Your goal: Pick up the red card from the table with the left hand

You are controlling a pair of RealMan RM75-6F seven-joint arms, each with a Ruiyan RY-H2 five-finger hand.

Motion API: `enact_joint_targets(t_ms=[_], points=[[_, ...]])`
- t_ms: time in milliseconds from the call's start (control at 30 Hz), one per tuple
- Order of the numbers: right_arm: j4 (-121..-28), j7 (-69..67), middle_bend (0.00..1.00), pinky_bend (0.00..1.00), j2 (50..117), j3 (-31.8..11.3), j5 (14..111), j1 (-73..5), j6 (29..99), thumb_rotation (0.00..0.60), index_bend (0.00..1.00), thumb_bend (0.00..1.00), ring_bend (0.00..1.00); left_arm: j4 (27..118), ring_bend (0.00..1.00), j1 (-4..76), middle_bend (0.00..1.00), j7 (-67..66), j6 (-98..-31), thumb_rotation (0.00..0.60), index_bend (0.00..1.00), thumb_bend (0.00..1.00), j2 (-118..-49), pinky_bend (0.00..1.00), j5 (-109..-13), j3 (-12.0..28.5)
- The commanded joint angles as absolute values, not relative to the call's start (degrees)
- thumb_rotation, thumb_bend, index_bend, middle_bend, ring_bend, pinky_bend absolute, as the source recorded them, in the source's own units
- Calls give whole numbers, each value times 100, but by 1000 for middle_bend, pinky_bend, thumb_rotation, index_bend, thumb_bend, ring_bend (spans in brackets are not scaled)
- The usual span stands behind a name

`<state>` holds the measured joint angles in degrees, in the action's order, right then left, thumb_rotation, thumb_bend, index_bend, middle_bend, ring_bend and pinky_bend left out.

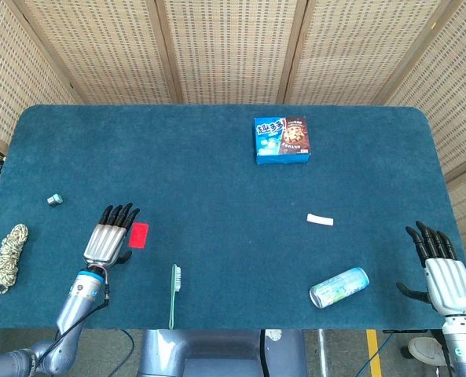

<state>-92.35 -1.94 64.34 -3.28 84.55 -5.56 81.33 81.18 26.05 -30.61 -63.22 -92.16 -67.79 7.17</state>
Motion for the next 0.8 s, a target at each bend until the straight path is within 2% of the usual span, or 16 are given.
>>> enact_joint_targets(t_ms=[33, 800], points=[[-9228, -218, 0, 0, 6426, -332, 8448, -557, 8129, 600, 0, 0, 0, 8067, 0, 2642, 0, -3102, -6306, 600, 0, 294, -9266, 0, -6742, 709], [-9195, -349, 0, 0, 6409, -332, 8441, -570, 8092, 600, 0, 0, 0, 7668, 0, 2861, 0, -3289, -6260, 600, 0, 296, -9522, 0, -6607, 649]])
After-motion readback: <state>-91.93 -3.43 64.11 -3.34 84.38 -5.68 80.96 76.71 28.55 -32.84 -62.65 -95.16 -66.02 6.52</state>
